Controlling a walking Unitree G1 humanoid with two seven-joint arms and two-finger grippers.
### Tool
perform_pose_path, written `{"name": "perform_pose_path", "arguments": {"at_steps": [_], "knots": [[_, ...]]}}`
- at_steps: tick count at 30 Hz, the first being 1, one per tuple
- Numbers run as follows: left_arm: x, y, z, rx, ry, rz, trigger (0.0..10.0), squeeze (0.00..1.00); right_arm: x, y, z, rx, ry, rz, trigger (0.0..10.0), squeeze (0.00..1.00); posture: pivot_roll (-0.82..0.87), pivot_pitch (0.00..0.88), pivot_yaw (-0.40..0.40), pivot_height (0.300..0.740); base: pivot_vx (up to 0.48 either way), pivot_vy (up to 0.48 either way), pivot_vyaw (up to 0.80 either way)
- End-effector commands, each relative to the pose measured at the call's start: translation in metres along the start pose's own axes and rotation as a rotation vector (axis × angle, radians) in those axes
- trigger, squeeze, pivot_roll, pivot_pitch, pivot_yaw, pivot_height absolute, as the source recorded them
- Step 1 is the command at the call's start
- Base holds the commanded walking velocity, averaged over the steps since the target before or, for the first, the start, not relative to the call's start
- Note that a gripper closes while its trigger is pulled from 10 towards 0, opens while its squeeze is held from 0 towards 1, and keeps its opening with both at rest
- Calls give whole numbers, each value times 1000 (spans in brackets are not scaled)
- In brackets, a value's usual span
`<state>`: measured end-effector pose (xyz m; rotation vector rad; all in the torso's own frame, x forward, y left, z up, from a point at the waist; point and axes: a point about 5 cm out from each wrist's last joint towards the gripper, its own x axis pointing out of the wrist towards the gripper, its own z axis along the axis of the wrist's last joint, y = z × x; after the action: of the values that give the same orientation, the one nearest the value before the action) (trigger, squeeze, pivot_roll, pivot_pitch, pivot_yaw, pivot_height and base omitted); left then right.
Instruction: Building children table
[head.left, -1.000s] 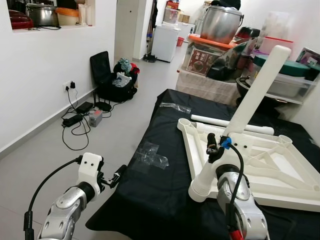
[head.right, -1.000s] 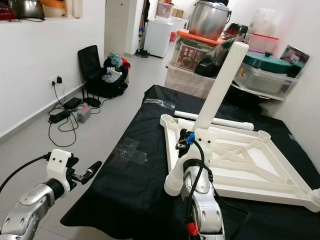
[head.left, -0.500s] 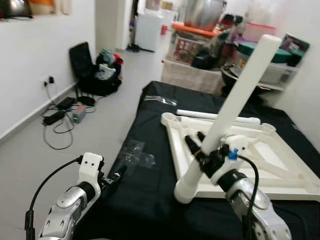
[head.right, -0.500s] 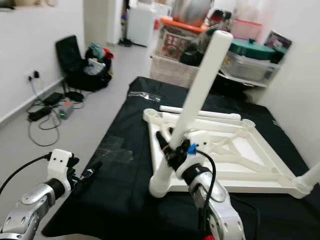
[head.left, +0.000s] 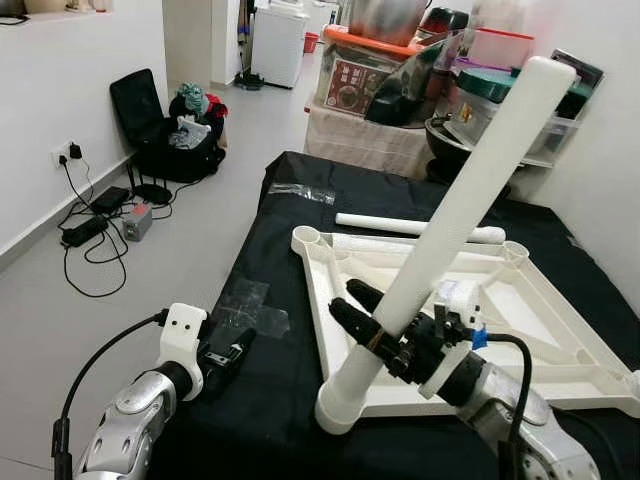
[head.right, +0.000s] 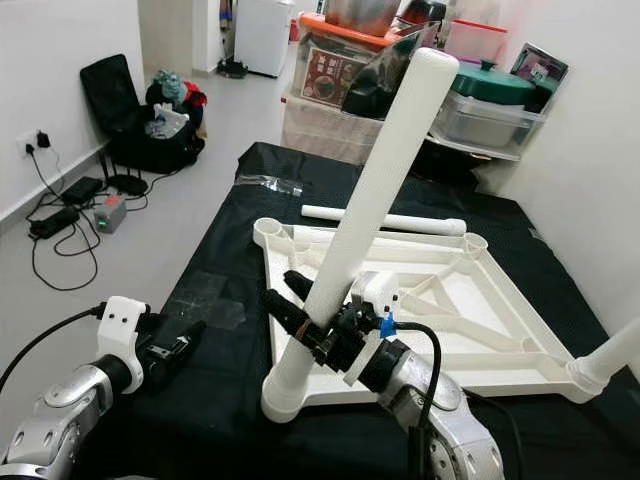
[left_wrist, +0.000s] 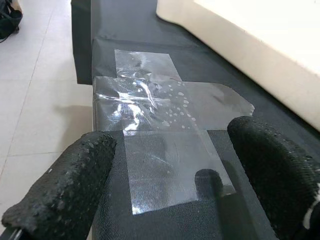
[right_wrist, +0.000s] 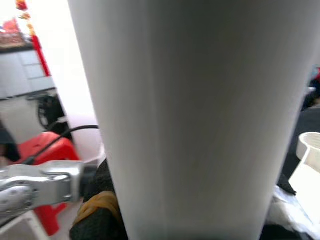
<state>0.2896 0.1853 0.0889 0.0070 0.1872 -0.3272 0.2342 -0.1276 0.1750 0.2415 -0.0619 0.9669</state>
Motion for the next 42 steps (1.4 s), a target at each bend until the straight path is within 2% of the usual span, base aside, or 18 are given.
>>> {"name": "perform_pose_path", "arguments": {"at_steps": [1, 5, 13, 27, 35, 42], "knots": [[1, -3, -3, -15, 13, -17, 10000, 0, 1, 20, -46, 245, 182, 116, 0, 0, 89, 0, -144, 740, 0, 0, 0], [1, -3, -3, -18, 14, -21, 10000, 0, -2, 26, -45, 258, 192, 197, 0, 0, 90, 0, -146, 740, 0, 0, 0], [1, -4, -3, -20, 15, -23, 10000, 0, -3, 27, -46, 240, 211, 223, 0, 0, 91, 0, -148, 740, 0, 0, 0], [2, -5, -4, -13, 16, -26, 10000, 0, -6, 19, -53, 134, 255, 184, 0, 0, 85, 0, -145, 740, 0, 0, 0], [2, -5, -5, -15, 18, -31, 10000, 0, -6, 19, -54, 136, 251, 182, 0, 0, 85, 0, -143, 740, 0, 0, 0], [2, -5, -5, -14, 18, -32, 10000, 0, -4, 19, -56, 93, 261, 174, 0, 0, 84, 0, -137, 740, 0, 0, 0]]}}
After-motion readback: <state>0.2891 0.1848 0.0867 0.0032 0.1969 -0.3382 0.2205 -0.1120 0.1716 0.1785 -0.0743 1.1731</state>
